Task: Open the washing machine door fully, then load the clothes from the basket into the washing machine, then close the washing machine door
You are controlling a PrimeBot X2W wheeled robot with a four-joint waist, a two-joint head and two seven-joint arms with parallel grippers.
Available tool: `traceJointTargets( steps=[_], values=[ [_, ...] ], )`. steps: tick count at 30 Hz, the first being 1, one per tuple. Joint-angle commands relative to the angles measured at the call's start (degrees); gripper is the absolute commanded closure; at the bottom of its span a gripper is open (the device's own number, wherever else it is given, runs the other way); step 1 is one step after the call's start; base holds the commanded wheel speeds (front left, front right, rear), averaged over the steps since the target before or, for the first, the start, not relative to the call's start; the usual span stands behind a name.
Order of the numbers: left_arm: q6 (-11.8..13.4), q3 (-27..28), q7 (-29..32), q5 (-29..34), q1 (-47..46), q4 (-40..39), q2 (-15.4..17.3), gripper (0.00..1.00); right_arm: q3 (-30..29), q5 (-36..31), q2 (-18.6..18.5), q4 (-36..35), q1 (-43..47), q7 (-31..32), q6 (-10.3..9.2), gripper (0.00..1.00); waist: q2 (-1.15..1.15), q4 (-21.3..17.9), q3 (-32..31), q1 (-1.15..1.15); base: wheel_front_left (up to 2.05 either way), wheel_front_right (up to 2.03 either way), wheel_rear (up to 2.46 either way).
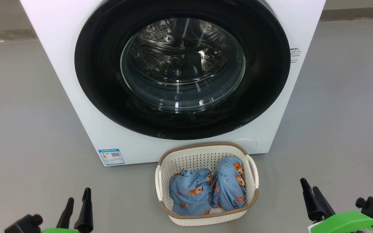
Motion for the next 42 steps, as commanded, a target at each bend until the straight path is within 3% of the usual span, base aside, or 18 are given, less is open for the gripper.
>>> traceJointTargets(
  steps=[1,42],
  values=[
    [-0.1,0.9,-0.8,2.0,-0.8,-1.9,1.2,0.00,1.1,-2.0,-1.1,-1.1,-2.9,-0.8,0.05,0.00,0.00,0.0,0.0,-0.01,0.00,0.00,0.00],
    [-0.2,-1.0,-7.7,28.3,-0.1,-2.5,2.6,0.00,5.6,-25.1,-4.3,0.6,-4.6,-7.6,0.08,0.00,0.00,-0.8,-0.5,-0.01,0.00,0.00,0.00]
  ],
)
